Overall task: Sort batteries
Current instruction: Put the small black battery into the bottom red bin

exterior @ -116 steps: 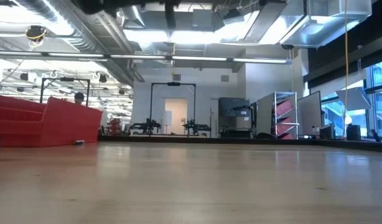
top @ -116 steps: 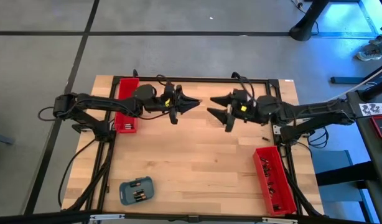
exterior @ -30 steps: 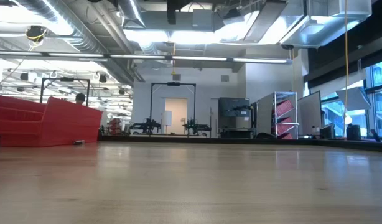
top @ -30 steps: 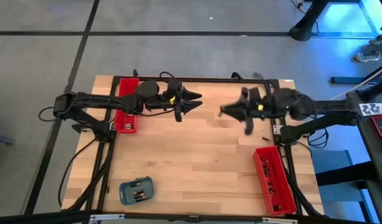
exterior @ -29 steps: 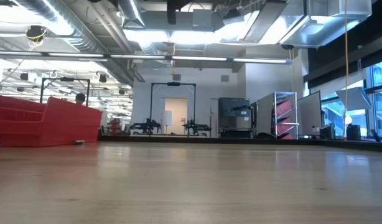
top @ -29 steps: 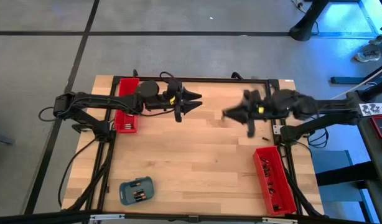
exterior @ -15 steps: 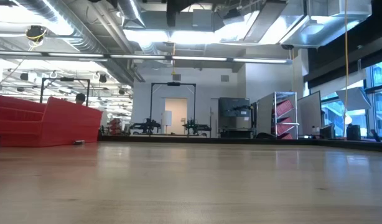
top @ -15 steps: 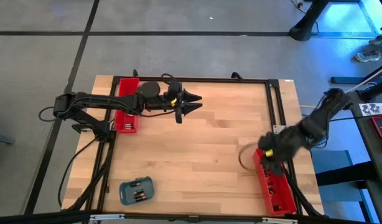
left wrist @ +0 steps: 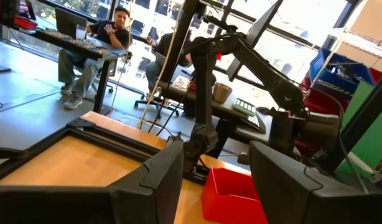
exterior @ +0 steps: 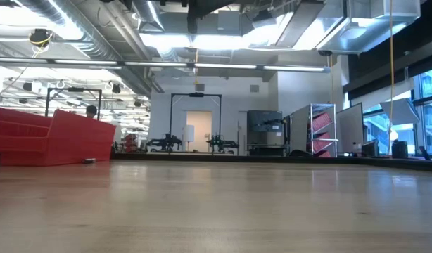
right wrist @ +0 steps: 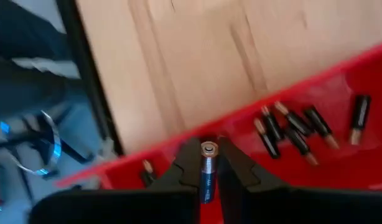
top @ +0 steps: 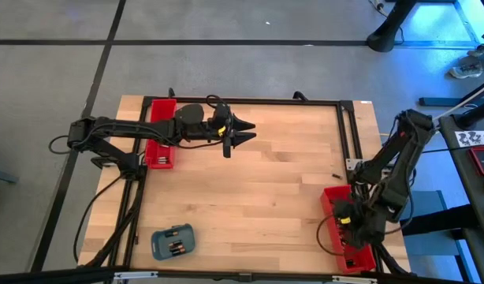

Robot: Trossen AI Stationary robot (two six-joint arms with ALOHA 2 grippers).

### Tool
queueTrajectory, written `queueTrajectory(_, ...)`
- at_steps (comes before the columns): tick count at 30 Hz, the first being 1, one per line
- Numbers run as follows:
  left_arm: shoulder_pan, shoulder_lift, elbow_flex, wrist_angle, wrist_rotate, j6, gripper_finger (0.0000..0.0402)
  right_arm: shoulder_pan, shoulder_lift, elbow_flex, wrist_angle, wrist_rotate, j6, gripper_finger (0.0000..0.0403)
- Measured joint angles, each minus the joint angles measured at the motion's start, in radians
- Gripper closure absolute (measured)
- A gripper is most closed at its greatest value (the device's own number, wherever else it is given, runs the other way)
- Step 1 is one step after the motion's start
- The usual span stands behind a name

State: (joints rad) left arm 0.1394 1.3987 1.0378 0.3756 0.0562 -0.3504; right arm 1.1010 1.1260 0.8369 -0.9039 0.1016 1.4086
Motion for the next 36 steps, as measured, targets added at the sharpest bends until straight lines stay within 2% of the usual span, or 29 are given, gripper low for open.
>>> queueTrajectory(7, 0.000, 0.000, 0.000, 0.000, -0.001, -0.005, 0.0231, 0.059, 0.086, -0.001, -0.032, -0.034, -0.017, 0.0381)
queueTrajectory(13, 0.000, 0.000, 0.000, 0.000, -0.016, -0.013, 0.0231, 0.107, 0.176, -0.001, -0.035, -0.037, -0.170, 0.0381)
queueTrajectory(23, 0.000, 0.000, 0.000, 0.001, -0.025, -0.045, 0.0231, 0.104, 0.330, -0.001, 0.011, -0.036, -0.370, 0.0379)
queueTrajectory(27, 0.000, 0.000, 0.000, 0.001, -0.039, -0.046, 0.0231, 0.104, 0.362, -0.001, 0.050, -0.033, -0.392, 0.0377)
queueTrajectory(36, 0.000, -0.001, 0.000, 0.001, -0.042, -0.043, 0.0231, 0.104, 0.385, -0.001, 0.085, -0.005, -0.387, 0.0346)
